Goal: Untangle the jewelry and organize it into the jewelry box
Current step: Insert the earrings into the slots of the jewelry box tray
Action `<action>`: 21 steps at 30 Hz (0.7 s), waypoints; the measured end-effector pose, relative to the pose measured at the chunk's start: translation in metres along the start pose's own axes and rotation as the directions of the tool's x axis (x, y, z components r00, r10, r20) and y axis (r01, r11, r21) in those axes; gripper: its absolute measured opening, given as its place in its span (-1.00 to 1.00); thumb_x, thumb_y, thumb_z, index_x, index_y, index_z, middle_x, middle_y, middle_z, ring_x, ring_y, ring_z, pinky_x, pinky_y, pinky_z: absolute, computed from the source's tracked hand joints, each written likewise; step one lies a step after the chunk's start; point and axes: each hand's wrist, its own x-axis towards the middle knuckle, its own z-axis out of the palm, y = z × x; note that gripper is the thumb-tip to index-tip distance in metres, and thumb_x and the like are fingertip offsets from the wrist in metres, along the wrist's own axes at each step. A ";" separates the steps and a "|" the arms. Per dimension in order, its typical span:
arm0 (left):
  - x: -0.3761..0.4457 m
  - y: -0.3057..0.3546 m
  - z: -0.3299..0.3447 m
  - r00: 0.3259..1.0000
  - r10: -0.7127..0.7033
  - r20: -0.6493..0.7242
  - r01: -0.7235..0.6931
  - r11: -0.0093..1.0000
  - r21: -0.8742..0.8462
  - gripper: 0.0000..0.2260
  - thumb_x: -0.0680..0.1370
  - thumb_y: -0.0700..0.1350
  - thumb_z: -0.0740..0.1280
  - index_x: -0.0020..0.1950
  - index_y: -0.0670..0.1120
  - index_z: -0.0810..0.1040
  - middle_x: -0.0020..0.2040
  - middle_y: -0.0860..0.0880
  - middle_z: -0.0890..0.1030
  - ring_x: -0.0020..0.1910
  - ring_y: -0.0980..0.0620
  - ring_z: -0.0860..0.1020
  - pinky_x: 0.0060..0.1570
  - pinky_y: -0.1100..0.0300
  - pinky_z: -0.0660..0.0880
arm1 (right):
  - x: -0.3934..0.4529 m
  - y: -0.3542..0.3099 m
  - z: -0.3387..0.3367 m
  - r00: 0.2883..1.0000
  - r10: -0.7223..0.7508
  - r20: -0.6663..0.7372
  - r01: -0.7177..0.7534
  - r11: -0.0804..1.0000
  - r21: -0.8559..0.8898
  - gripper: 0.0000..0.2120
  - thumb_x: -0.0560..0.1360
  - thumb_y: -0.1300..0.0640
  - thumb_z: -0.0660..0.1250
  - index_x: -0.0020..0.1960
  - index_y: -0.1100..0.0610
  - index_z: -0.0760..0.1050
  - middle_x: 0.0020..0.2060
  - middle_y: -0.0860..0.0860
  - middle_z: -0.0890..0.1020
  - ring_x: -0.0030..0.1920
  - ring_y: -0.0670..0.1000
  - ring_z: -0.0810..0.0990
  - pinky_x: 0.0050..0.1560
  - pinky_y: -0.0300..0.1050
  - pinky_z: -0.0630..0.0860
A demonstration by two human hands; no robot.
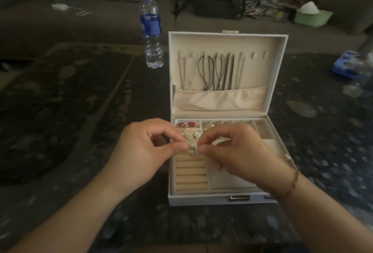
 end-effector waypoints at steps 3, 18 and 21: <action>0.000 -0.005 0.000 0.997 -0.061 0.044 0.060 0.998 0.026 -0.91 0.32 0.03 0.54 -0.21 0.17 0.71 -0.19 0.19 0.70 -0.20 0.02 0.67 -0.16 0.00 0.65 | 0.002 0.003 0.003 0.998 0.057 0.018 -0.055 0.994 -0.098 -0.93 0.49 0.19 0.44 -0.16 0.09 0.65 -0.57 -0.02 0.57 -0.59 -0.14 0.45 -0.46 -0.43 0.37; -0.008 -0.010 0.006 0.996 -0.044 0.079 0.026 0.977 0.214 -0.90 0.40 -0.01 0.55 -0.12 0.16 0.71 -0.39 0.46 0.53 -0.33 0.43 0.53 -0.29 0.50 0.43 | 0.006 0.008 0.016 0.991 0.072 -0.116 -0.108 0.934 -0.341 -0.88 0.41 0.10 0.49 -0.30 -0.03 0.68 -0.50 -0.12 0.53 -0.42 -0.22 0.49 -0.39 -0.40 0.39; -0.009 -0.009 0.008 0.996 -0.007 0.088 -0.014 0.970 0.244 -0.87 0.42 -0.03 0.54 -0.06 0.13 0.70 -0.43 0.49 0.47 -0.41 0.40 0.49 -0.39 0.51 0.35 | 0.006 0.009 0.017 0.987 0.054 -0.150 -0.113 0.901 -0.418 -0.90 0.41 0.07 0.47 -0.28 -0.04 0.67 -0.52 -0.15 0.49 -0.44 -0.22 0.46 -0.40 -0.39 0.34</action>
